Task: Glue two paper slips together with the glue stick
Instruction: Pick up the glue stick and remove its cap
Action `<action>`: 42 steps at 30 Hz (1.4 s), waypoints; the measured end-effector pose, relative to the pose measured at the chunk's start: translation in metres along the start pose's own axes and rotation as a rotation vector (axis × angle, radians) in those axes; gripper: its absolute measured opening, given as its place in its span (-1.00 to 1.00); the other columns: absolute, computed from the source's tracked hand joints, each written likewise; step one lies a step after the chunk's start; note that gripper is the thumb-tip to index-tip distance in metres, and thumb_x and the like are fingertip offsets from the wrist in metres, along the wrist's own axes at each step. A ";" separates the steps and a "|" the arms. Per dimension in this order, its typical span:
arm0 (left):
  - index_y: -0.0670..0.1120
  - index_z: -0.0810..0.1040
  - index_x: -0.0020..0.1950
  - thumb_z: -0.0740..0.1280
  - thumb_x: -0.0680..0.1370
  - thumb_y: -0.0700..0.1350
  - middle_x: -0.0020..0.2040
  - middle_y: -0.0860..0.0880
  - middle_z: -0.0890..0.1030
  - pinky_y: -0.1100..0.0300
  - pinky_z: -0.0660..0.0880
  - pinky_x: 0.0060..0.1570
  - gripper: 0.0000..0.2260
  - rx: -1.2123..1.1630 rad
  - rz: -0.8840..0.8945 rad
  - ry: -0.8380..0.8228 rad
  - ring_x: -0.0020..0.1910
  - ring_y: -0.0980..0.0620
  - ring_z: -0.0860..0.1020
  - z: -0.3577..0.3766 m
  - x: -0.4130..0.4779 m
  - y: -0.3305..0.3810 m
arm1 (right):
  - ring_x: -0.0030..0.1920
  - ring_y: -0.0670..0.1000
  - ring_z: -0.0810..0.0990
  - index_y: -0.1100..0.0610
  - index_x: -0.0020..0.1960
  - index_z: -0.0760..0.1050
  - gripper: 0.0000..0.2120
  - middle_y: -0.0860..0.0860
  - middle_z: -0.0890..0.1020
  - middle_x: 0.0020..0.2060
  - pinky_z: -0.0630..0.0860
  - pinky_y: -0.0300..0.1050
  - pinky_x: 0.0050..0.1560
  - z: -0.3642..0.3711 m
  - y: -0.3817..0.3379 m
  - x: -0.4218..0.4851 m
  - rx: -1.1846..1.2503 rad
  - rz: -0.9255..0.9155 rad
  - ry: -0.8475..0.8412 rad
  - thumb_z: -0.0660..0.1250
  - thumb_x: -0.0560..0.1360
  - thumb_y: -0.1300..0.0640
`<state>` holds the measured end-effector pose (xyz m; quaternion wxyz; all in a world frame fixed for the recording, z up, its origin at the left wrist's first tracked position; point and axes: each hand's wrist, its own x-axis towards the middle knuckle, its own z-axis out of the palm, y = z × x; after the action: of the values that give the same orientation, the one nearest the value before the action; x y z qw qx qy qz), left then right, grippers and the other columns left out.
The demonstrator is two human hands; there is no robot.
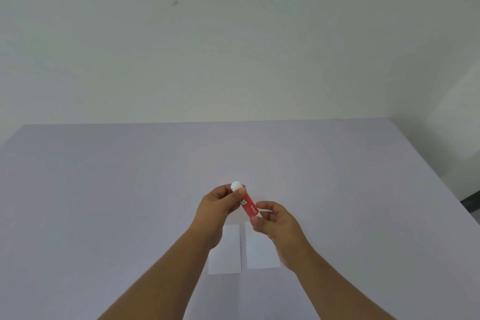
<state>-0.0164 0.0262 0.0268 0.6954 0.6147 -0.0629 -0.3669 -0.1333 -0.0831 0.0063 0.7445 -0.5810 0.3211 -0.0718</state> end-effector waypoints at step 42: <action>-0.18 0.67 0.01 0.43 0.47 -0.06 -0.06 -0.07 0.70 0.25 0.49 0.07 -0.77 0.066 0.016 -0.062 0.06 -0.03 0.63 -0.001 -0.020 0.016 | -0.32 0.02 0.58 0.24 -0.01 0.59 -0.62 0.13 0.61 -0.31 0.61 -0.17 -0.25 0.017 0.001 -0.027 0.458 0.142 -0.067 0.43 0.30 -0.01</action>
<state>-0.0233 0.0380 0.0483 0.6754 0.6249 -0.1015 -0.3781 -0.1452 -0.0558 0.0179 0.8702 -0.3749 0.3115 -0.0710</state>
